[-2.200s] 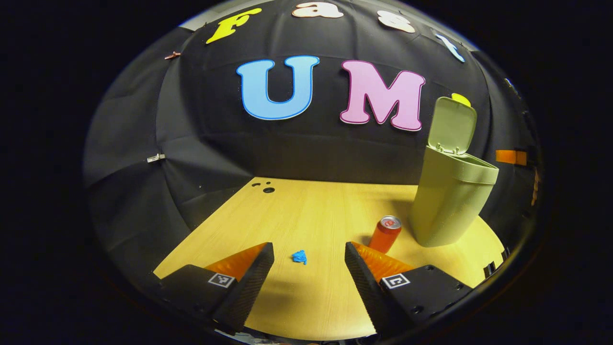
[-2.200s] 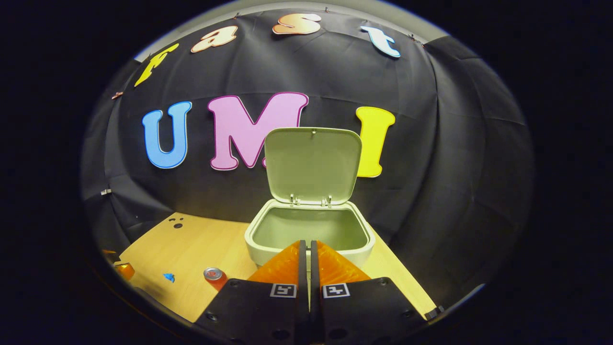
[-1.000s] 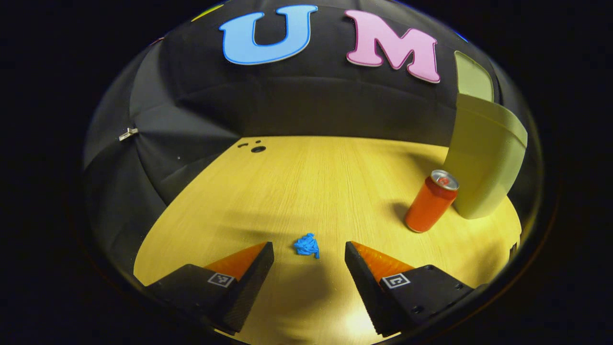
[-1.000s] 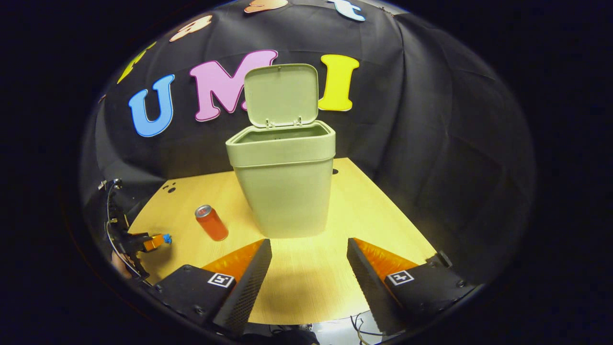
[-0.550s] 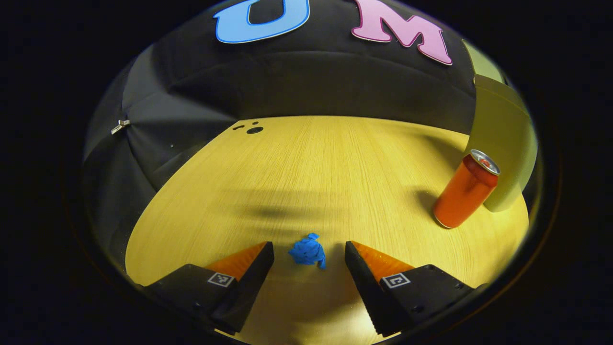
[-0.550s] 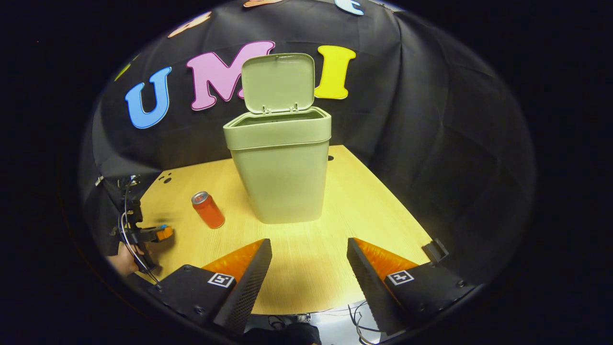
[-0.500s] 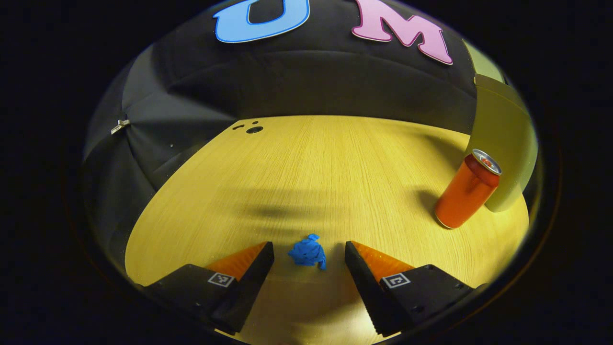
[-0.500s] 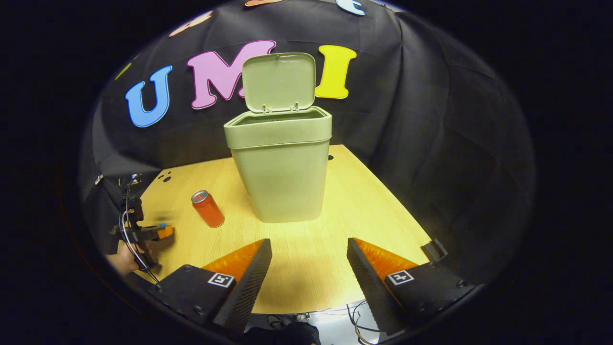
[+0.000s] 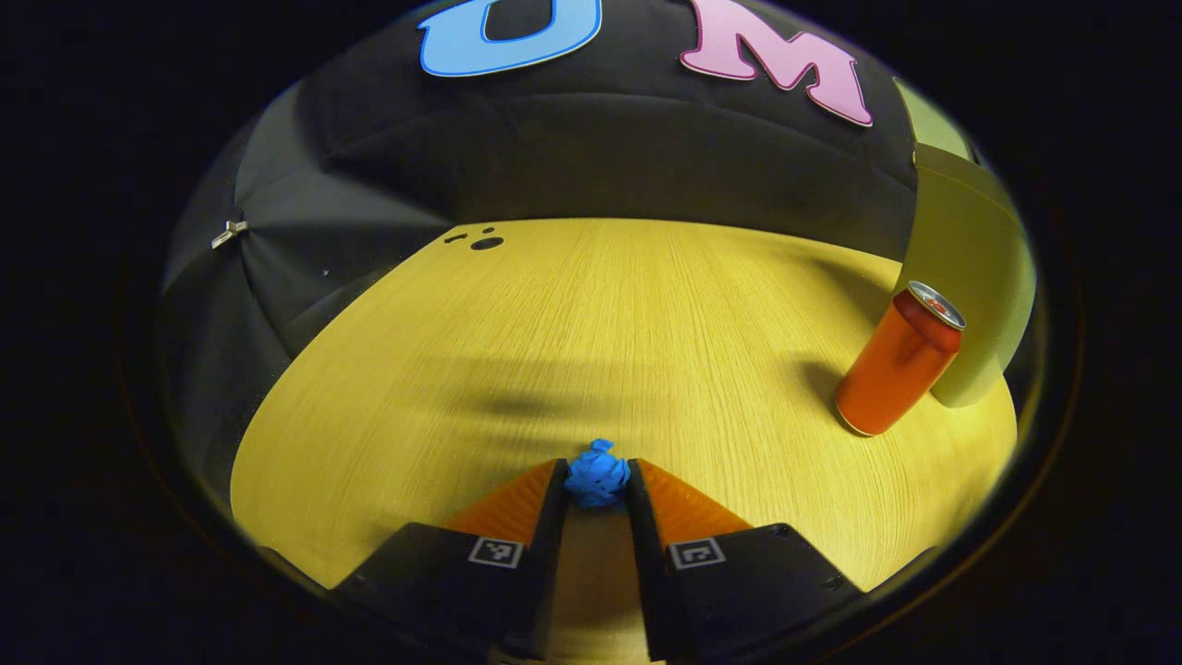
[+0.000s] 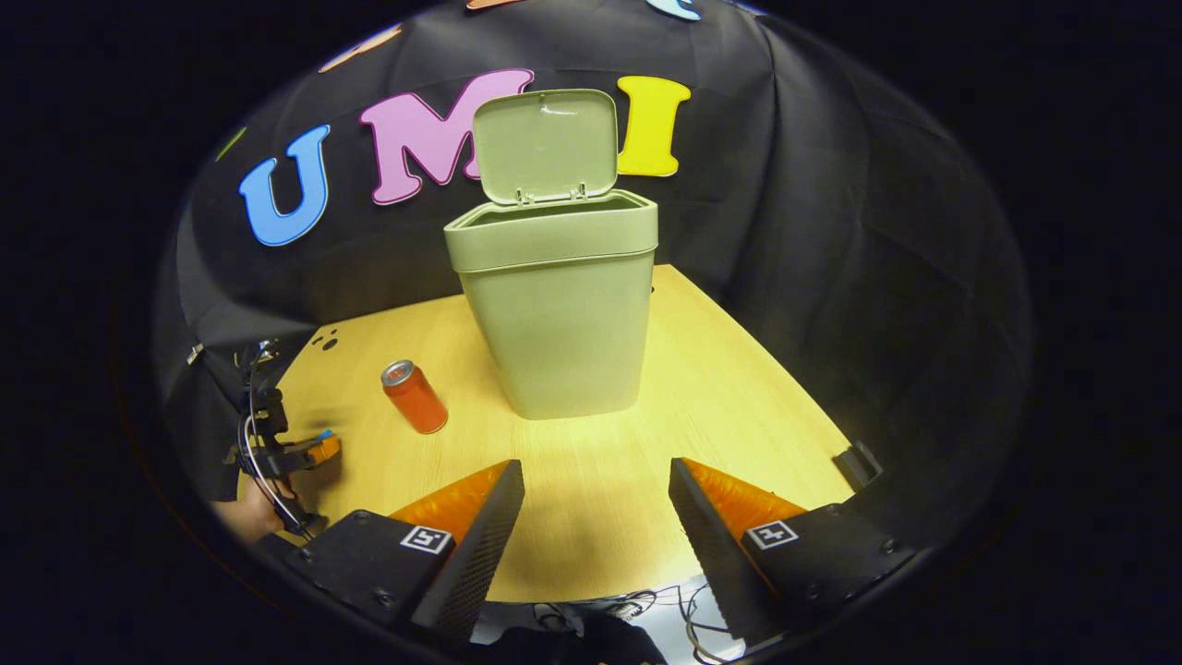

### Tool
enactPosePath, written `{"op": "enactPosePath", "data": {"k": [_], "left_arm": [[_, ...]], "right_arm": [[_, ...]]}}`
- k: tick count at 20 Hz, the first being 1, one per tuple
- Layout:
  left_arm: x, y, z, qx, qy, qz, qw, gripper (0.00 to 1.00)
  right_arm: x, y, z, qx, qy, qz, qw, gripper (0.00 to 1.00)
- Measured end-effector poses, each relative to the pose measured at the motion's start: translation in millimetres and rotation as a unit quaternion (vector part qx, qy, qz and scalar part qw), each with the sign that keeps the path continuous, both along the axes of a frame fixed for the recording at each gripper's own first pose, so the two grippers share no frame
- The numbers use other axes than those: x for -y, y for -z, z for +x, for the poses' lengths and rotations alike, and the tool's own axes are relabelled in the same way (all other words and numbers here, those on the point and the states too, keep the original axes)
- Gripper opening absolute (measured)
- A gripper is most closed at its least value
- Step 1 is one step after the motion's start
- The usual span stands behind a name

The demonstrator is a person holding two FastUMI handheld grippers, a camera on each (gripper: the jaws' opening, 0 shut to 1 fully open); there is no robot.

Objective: Press the lid of the desktop garbage bin to open it, pick up the crumpled paper on the desktop and throw it into the bin, then pick up the pop can on the desktop and drop it into the bin, and finally close the garbage bin lid.

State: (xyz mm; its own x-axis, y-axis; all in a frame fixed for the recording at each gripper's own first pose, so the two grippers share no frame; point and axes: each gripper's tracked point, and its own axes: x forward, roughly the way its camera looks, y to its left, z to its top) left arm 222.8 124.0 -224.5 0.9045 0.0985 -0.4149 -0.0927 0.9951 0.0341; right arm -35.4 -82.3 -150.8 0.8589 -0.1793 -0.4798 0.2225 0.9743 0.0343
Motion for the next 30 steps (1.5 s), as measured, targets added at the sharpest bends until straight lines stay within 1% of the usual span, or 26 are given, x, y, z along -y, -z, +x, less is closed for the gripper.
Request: {"op": "enactPosePath", "data": {"k": [1,2,3,5,6,8,9,12,13,14,15,16,17,18,19,20,21,23,24,25,26,27,28,29,30], "left_arm": [[0.3,-0.2,-0.4,-0.002,0.004,0.004,1.000,0.40],[0.5,-0.3,-0.3,-0.004,0.008,0.007,1.000,0.42],[0.6,-3.0,0.1,-0.002,0.009,0.011,1.000,0.37],[4.2,-7.2,1.2,-0.003,0.015,0.020,1.000,0.34],[5.9,-11.7,0.3,0.002,0.017,0.025,1.000,0.30],[14.0,-29.5,-2.3,0.018,0.022,0.023,0.999,0.29],[20.1,-40.3,-3.7,0.027,0.025,0.019,0.999,0.33],[38.6,-78.1,-10.1,0.055,0.034,0.010,0.998,0.33],[46.7,-94.0,-12.3,0.066,0.038,0.008,0.997,0.29],[54.7,-109.6,-15.4,0.077,0.042,0.007,0.996,0.33],[62.2,-125.9,-17.5,0.086,0.045,0.008,0.995,0.29],[69.8,-140.9,-20.7,0.097,0.048,0.007,0.994,0.29],[79.4,-158.5,-22.8,0.110,0.052,0.006,0.993,0.33],[90.5,-176.0,-24.0,0.124,0.057,0.007,0.991,0.29],[102.6,-193.0,-26.1,0.135,0.062,0.007,0.989,0.33],[115.8,-206.8,-28.4,0.145,0.071,0.006,0.987,0.33],[131.5,-224.1,-30.1,0.158,0.082,0.005,0.984,0.29],[165.3,-253.6,-29.9,0.183,0.106,0.004,0.977,0.29],[183.9,-266.1,-31.3,0.192,0.119,0.005,0.974,0.33],[203.0,-278.2,-31.7,0.200,0.133,0.005,0.971,0.29],[221.2,-289.8,-28.9,0.211,0.146,0.005,0.967,0.33],[239.4,-302.8,-28.7,0.222,0.158,0.005,0.962,0.33],[258.5,-312.3,-29.7,0.230,0.170,0.006,0.958,0.29],[280.7,-321.2,-28.9,0.235,0.186,0.003,0.954,0.29],[300.8,-325.6,-28.7,0.237,0.201,-0.002,0.951,0.33]], "right_arm": [[-1.5,-0.5,-1.1,0.002,-0.002,-0.001,1.000,0.99],[-1.1,-0.5,-1.8,0.003,-0.004,-0.003,1.000,0.99],[0.2,-0.8,-3.5,0.004,-0.004,-0.004,1.000,0.99],[2.4,0.6,-6.9,0.005,-0.003,0.000,1.000,0.99],[5.2,2.1,-6.8,0.006,-0.002,0.002,1.000,0.99],[10.6,4.2,-9.1,0.004,0.001,0.006,1.000,0.99],[14.2,5.4,-9.3,0.003,0.003,0.010,1.000,0.99],[23.9,7.5,-3.5,0.003,0.003,0.020,1.000,0.99],[28.1,6.1,0.0,0.005,0.001,0.020,1.000,0.99],[32.2,4.8,5.9,0.009,-0.004,0.020,1.000,0.99],[36.0,5.5,12.0,0.008,-0.009,0.022,1.000,0.99],[38.1,5.9,16.7,0.007,-0.016,0.026,0.999,0.99],[39.2,6.1,21.0,0.009,-0.024,0.031,0.999,0.99],[39.0,4.3,25.6,0.013,-0.034,0.034,0.999,0.99],[38.2,5.3,28.7,0.016,-0.045,0.036,0.998,0.99],[37.3,7.6,32.9,0.015,-0.057,0.036,0.998,0.99],[37.1,9.0,37.5,0.013,-0.070,0.038,0.997,0.99],[38.2,7.0,48.0,0.018,-0.088,0.044,0.995,0.99],[40.4,5.6,53.5,0.022,-0.096,0.046,0.994,0.99],[42.4,6.1,58.4,0.023,-0.102,0.046,0.993,0.99],[44.7,5.5,61.2,0.025,-0.107,0.048,0.993,0.99],[47.3,5.0,64.4,0.025,-0.111,0.052,0.992,0.99],[49.5,4.9,68.1,0.027,-0.115,0.055,0.991,0.99],[50.2,4.1,68.2,0.028,-0.120,0.056,0.991,0.99],[52.2,3.1,70.6,0.029,-0.125,0.058,0.990,0.99]]}}
